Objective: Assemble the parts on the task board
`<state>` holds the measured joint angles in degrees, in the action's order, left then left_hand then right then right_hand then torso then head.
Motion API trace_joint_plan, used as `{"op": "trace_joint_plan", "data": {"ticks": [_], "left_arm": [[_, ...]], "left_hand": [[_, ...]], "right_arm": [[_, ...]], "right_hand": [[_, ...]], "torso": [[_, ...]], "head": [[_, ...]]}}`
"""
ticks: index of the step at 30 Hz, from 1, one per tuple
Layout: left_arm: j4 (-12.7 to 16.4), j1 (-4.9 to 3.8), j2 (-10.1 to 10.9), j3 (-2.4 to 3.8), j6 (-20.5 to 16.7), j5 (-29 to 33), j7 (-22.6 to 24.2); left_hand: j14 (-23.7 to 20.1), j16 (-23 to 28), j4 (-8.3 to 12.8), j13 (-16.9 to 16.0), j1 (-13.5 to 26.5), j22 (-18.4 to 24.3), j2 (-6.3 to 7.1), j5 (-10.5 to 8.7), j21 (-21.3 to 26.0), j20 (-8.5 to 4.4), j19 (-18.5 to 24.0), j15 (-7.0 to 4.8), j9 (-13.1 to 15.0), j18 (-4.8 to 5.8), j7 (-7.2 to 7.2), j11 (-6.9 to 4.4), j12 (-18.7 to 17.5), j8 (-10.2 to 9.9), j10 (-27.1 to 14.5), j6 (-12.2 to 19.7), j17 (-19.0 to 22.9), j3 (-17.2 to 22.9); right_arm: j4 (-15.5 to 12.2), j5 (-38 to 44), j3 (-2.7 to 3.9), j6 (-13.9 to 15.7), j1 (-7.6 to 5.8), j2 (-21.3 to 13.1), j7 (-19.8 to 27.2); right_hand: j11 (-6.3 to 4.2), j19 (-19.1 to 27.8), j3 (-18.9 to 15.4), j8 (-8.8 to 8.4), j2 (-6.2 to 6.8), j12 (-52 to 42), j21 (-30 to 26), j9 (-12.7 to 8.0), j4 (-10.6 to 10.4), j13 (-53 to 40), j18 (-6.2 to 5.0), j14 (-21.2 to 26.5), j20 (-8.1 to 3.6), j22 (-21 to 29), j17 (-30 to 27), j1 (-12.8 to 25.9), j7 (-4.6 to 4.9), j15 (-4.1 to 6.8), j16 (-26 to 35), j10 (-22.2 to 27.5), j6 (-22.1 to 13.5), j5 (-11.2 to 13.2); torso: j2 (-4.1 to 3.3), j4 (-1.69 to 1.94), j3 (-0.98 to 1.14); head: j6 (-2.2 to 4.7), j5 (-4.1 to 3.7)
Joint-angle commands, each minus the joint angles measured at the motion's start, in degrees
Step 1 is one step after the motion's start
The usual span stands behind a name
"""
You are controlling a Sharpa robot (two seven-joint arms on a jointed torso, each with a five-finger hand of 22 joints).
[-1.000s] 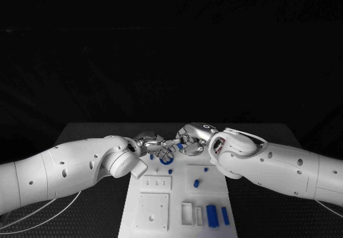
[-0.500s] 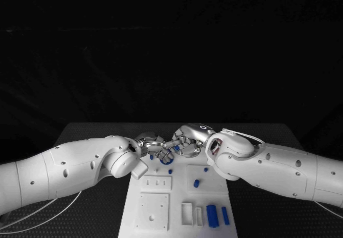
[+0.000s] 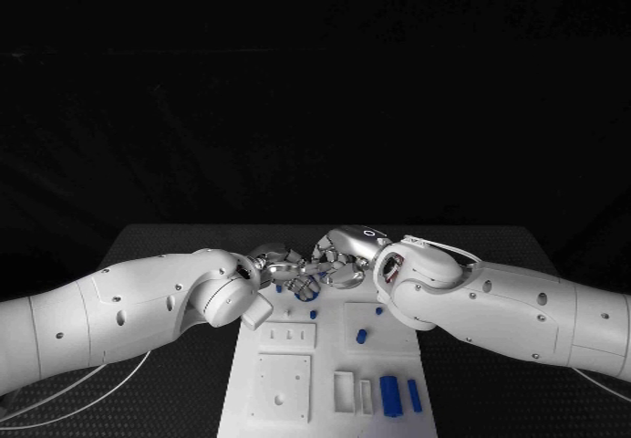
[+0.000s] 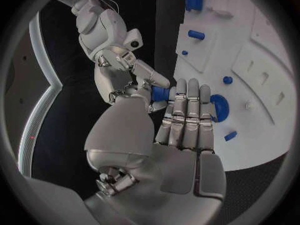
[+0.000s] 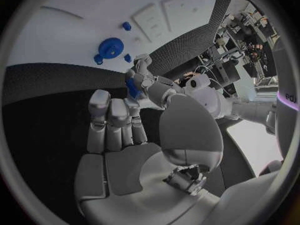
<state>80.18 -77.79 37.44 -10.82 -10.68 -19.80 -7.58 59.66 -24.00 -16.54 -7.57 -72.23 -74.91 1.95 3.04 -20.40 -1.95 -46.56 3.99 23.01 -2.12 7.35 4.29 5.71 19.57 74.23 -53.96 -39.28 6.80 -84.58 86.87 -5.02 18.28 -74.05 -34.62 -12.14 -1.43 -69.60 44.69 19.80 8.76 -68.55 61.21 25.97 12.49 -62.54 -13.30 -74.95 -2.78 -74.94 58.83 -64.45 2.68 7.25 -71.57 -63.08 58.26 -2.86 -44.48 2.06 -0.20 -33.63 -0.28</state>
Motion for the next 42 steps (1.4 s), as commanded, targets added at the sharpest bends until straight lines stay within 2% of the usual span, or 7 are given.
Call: {"op": "trace_joint_plan", "data": {"ticks": [1, 13, 17, 31, 36, 40, 42], "left_arm": [[0.4, -0.07, -0.1, 0.10, 0.1, 0.8, 0.9], [0.5, -0.07, 0.2, 0.10, 0.3, 1.3, 1.3], [0.5, -0.07, 0.2, 0.10, 0.5, 1.6, 1.4], [0.4, -0.07, 0.4, 0.10, 1.7, 3.6, 1.5], [0.3, -0.07, 0.4, 0.10, 1.7, 4.3, 1.0], [0.3, -0.07, 0.4, 0.10, 1.5, 5.0, 0.4], [0.2, -0.07, 0.4, 0.10, 1.3, 5.1, 0.3]], "left_hand": [[-0.3, -0.2, 0.1, -0.1, -2.1, -1.2, -0.76, -0.10, -0.3, 0.06, 0.4, -0.18, -0.1, -0.65, -0.03, -0.03, -0.4, -0.1, 0.4, -0.5, 0.0, -0.6], [-0.5, 0.0, 0.3, -0.5, -11.6, -1.1, -5.12, -0.10, -0.6, 0.09, 1.2, -0.16, -0.4, -0.26, -0.49, -0.26, -0.7, -0.3, 0.7, -1.0, 0.1, -3.2], [-0.6, 0.0, 0.0, -0.5, -13.5, -1.0, -4.98, -0.21, -0.5, 0.17, 1.2, -0.11, -0.4, -0.19, -0.59, -0.27, -0.8, -0.3, 0.8, -1.0, 0.1, -1.0], [-1.0, 0.2, 0.1, -0.4, -14.3, -1.1, -4.85, -0.22, -0.4, 0.29, 1.7, 0.03, -0.5, 0.02, -0.73, -0.20, -1.2, -0.6, 0.2, -0.5, 0.1, 0.1], [-1.0, 0.2, -0.1, -0.4, -13.8, -1.1, -3.87, -0.22, -0.4, 0.39, 1.8, 0.12, -0.6, 0.16, -0.29, 0.12, -1.4, -0.8, -0.1, 0.0, 0.1, -0.2], [-0.9, 0.2, -0.3, -0.3, -8.2, -1.1, -0.44, -0.24, -0.6, 0.41, 1.5, 0.23, -0.7, 0.17, 0.53, 0.61, -1.6, -1.2, -0.7, 0.7, 0.1, -1.1], [-0.8, 0.3, -0.3, -0.3, -2.4, -1.0, 1.29, -0.16, -0.6, 0.39, 1.3, 0.26, -0.7, -0.05, 0.87, 0.78, -1.6, -1.3, -0.9, 0.9, 0.2, 0.0]], "right_arm": [[0.1, 0.5, -0.02, -1.0, 0.09, 0.1, 0.0], [0.4, 0.2, -0.03, -1.4, 0.24, 0.0, 0.0], [0.5, 0.2, -0.03, -1.5, 0.27, 0.1, 0.0], [0.6, 0.2, -0.03, -1.5, 0.34, 0.0, 0.0], [0.6, 0.0, -0.03, -1.5, 0.35, 0.1, 0.1], [0.6, 0.0, -0.03, -1.5, 0.35, 0.1, 0.0], [0.6, 0.0, -0.03, -1.5, 0.35, 0.1, 0.0]], "right_hand": [[-0.12, -0.2, 0.4, 0.83, 0.16, 0.0, 0.3, 0.6, -0.1, 0.0, -1.70, -0.1, 0.02, -0.5, -0.1, 0.0, 2.07, 0.24, 0.2, -0.4, 2.8, 0.1], [-0.13, -0.2, 0.6, 0.83, 0.24, 0.0, 0.3, 0.6, -0.1, 0.0, -1.70, -0.1, 0.02, -0.5, -0.1, 0.0, 2.07, 0.25, 0.2, -0.4, 2.8, 0.1], [-0.13, -0.3, 0.6, 0.83, 0.25, 0.0, 0.3, 0.6, -0.1, 0.0, -1.70, -0.1, 0.02, -0.5, -0.1, 0.0, 2.07, 0.25, 0.2, -0.4, 2.9, 0.1], [-0.13, -0.3, 0.7, 0.83, 0.27, 0.0, 0.3, 0.6, -0.1, 0.0, -1.70, -0.1, 0.02, -0.5, -0.1, 0.0, 2.06, 0.25, 0.2, -0.4, 2.9, 0.1], [-0.13, -0.3, 0.7, 0.84, 0.28, 0.0, 0.3, 0.6, -0.2, 0.0, -1.70, -0.1, 0.02, -0.5, -0.1, 0.1, 2.06, 0.25, 0.2, -0.4, 2.9, 0.1], [-0.13, -0.3, 0.8, 0.84, 0.27, 0.0, 0.3, 0.6, -0.2, 0.0, -1.70, -0.1, 0.02, -0.5, -0.1, 0.1, 2.06, 0.26, 0.2, -0.4, 2.9, 0.1], [-0.14, -0.3, 0.8, 0.84, 0.27, 0.0, 0.3, 0.6, -0.2, 0.0, -1.70, -0.1, 0.02, -0.5, -0.1, 0.1, 2.06, 0.26, 0.2, -0.4, 2.9, 0.1]], "torso": [[0.01, -0.04, -0.04], [0.02, -0.04, -0.03], [0.00, -0.05, -0.01], [0.01, -0.06, -0.03], [0.00, -0.02, 0.01], [-0.01, -0.05, 0.00], [-0.02, -0.04, 0.01]], "head": [[-0.03, -0.03], [-0.04, 0.00], [-0.07, -0.01], [-0.31, -0.04], [-0.32, 0.00], [-0.40, 0.01], [-0.39, 0.00]]}}
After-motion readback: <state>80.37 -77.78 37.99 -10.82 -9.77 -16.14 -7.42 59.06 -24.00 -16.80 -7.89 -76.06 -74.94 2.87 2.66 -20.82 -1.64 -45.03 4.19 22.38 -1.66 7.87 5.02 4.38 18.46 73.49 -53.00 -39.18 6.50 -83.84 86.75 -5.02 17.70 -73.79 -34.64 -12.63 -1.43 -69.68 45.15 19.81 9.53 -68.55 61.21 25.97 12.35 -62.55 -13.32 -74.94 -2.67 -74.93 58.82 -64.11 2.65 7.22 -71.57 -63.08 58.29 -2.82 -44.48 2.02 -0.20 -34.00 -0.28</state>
